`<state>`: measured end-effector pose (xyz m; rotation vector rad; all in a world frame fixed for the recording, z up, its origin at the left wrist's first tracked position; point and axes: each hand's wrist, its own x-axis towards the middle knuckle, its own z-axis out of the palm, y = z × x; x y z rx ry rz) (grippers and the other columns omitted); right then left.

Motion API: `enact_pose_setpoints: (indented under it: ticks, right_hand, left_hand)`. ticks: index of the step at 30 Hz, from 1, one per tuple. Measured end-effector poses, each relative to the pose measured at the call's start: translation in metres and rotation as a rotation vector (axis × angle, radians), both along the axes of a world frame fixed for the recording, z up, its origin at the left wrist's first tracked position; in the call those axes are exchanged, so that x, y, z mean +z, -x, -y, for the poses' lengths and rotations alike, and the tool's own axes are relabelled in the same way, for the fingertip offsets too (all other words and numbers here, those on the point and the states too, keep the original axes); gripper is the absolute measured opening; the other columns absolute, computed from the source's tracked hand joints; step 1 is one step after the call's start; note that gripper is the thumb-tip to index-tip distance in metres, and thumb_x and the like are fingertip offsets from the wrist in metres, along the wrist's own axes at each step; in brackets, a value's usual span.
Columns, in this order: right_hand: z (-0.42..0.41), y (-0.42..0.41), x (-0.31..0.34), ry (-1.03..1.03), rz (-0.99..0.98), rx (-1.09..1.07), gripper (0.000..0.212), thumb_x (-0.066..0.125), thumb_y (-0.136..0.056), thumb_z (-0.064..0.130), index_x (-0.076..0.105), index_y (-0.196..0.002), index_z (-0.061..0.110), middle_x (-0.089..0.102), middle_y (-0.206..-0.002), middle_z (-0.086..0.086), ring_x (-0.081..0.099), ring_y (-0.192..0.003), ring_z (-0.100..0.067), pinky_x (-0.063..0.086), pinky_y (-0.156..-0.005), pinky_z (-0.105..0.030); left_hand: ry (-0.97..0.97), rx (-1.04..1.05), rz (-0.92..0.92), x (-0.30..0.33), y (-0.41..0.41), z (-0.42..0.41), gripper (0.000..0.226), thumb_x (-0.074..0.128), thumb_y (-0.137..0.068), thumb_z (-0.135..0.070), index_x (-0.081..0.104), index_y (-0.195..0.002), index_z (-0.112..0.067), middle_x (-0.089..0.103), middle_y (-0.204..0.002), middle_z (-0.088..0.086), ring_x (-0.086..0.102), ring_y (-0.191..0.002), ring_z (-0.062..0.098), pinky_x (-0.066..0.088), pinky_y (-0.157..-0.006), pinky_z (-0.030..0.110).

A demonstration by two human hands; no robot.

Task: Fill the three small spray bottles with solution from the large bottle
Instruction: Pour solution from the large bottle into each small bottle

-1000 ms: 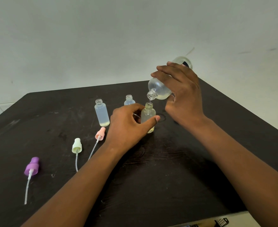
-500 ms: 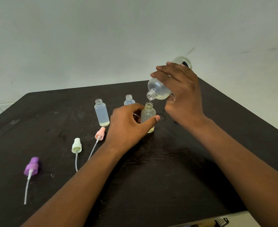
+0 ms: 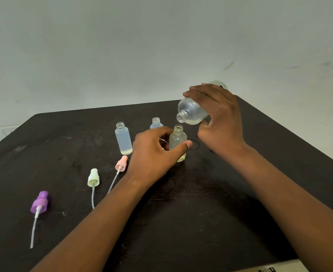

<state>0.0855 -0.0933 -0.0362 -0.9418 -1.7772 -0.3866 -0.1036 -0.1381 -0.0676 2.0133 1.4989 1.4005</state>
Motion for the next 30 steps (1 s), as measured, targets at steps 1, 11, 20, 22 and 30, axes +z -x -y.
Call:
enact_pose_setpoints:
  ticks: [1,11,20,22,30]
  right_hand:
    - [0.000,0.000,0.000,0.014,-0.008,0.002,0.066,0.062,-0.064,-0.009,0.073,-0.124,0.017,0.071,-0.129,0.003,0.061,-0.126,-0.024,0.047,-0.106,-0.045]
    - [0.008,0.002,0.007,0.160,-0.028,-0.076,0.073,0.091,-0.062,0.029,0.067,-0.131,0.021,0.071,-0.121,0.004,0.062,-0.112,-0.027,0.048,-0.096,-0.044]
    - [0.013,0.000,0.012,0.276,-0.225,0.055,0.058,0.078,-0.069,0.065,0.068,-0.109,0.025,0.070,-0.098,0.009,0.061,-0.089,-0.016,0.055,-0.075,-0.040]
    - [0.015,0.001,0.012,0.283,-0.269,0.112,0.054,0.077,-0.071,0.067,0.070,-0.104,0.025,0.072,-0.095,0.010,0.064,-0.084,-0.015,0.057,-0.072,-0.043]
    - [0.021,0.013,0.011,0.387,-0.375,0.276,0.065,0.078,-0.065,0.069,0.072,-0.112,0.025,0.074,-0.100,0.013,0.067,-0.086,-0.008,0.057,-0.074,-0.033]
  left_hand:
    - [-0.002,0.001,0.003,0.000,0.001,0.000,0.046,0.076,-0.076,-0.069,0.081,-0.097,-0.028,0.075,-0.083,-0.014,0.072,-0.078,0.006,0.063,-0.073,0.037]
    - [-0.024,0.003,0.066,0.005,0.007,-0.002,0.031,0.086,-0.083,-0.052,0.081,-0.096,-0.024,0.077,-0.084,-0.012,0.072,-0.076,0.010,0.063,-0.073,0.039]
    - [-0.076,-0.008,0.109,0.012,0.012,0.007,0.030,0.088,-0.082,-0.047,0.080,-0.098,-0.022,0.078,-0.086,-0.011,0.075,-0.080,0.010,0.062,-0.071,0.024]
    - [-0.069,-0.009,0.108,0.014,0.016,0.011,0.034,0.088,-0.082,-0.049,0.081,-0.102,-0.023,0.079,-0.088,-0.012,0.075,-0.082,0.010,0.062,-0.072,0.023]
    - [-0.042,-0.019,0.065,0.028,0.053,0.039,0.036,0.085,-0.082,-0.054,0.082,-0.106,-0.026,0.080,-0.091,-0.014,0.077,-0.084,0.012,0.063,-0.071,0.025]
